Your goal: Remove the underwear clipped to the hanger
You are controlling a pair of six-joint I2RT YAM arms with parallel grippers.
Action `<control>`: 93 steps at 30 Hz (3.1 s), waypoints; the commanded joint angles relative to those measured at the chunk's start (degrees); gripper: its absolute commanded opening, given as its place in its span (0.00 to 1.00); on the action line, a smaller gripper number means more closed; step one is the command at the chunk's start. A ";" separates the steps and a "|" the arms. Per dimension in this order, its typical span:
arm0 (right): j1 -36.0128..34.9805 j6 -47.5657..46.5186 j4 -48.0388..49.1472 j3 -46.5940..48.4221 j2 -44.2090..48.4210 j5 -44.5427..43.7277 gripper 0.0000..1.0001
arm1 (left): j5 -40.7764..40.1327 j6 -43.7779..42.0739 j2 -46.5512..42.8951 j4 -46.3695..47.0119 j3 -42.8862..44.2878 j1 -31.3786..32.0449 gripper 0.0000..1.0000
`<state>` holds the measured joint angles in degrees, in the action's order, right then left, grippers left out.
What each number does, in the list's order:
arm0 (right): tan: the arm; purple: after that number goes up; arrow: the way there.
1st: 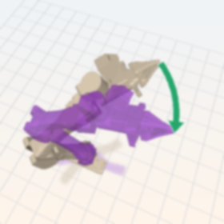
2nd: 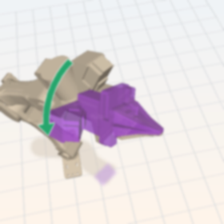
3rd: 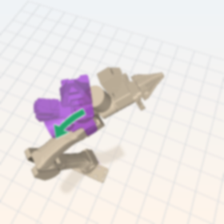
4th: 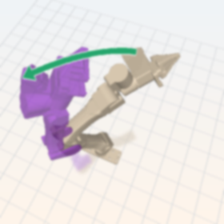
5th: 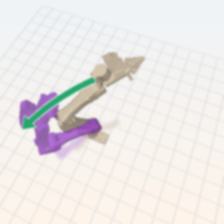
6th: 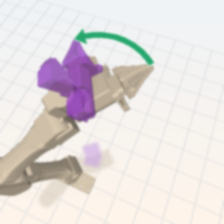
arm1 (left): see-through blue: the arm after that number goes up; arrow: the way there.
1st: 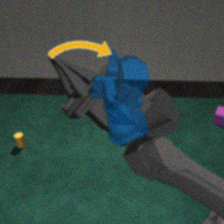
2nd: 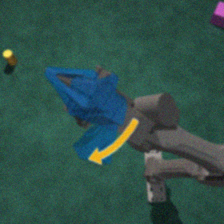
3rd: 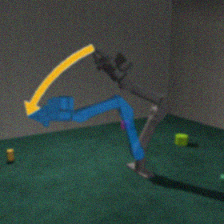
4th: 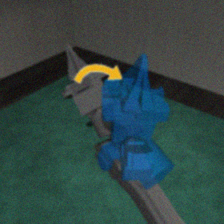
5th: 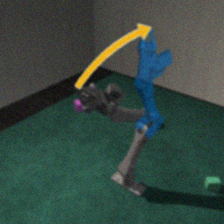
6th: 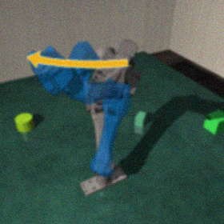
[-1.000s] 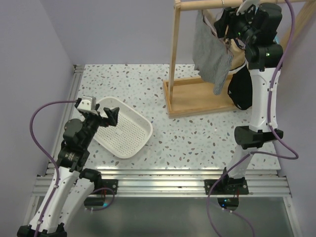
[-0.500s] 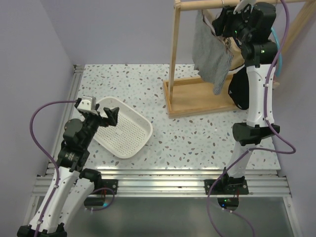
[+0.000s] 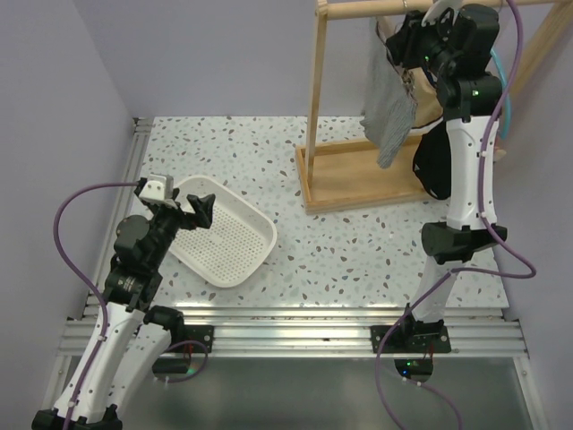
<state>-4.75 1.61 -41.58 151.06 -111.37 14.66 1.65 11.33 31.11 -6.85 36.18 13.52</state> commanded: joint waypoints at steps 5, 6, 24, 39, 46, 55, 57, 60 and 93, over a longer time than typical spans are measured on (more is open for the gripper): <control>0.18 0.77 -0.08 0.81 -1.13 0.73 0.33 | -0.33 -0.79 0.00 1.93 0.20 -0.60 1.00; 0.10 0.59 -0.16 0.81 -1.21 0.55 0.32 | -0.33 -0.87 -0.09 1.93 0.29 -0.60 1.00; 0.27 1.56 3.87 4.59 1.42 2.92 0.00 | -0.51 -0.79 -0.44 2.02 0.20 -1.04 1.00; 0.80 -0.81 3.18 1.00 5.28 3.45 0.00 | -0.51 -0.96 -0.44 2.02 0.11 -1.04 1.00; 0.71 -1.34 2.30 -0.33 8.62 5.38 0.00 | -0.51 -0.96 -0.44 2.02 0.11 -1.04 1.00; 0.80 -4.59 2.56 -7.80 13.37 6.00 0.00 | -0.24 -0.96 -0.44 2.19 -0.06 -1.04 1.00; 0.80 -5.29 2.03 -11.21 14.77 6.17 0.00 | -0.16 -0.96 -0.35 2.19 0.03 -1.04 1.00; 0.80 -6.79 1.68 -15.08 16.62 6.79 0.00 | -0.16 -0.87 -0.35 2.28 0.11 -1.04 1.00; -6.67 -54.95 -25.29 -68.80 43.87 35.35 0.00 | 46.07 -12.89 20.82 23.31 6.70 8.97 0.99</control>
<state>-9.58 -46.52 -64.01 81.76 -67.51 44.64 45.45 9.56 49.54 21.85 37.71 19.18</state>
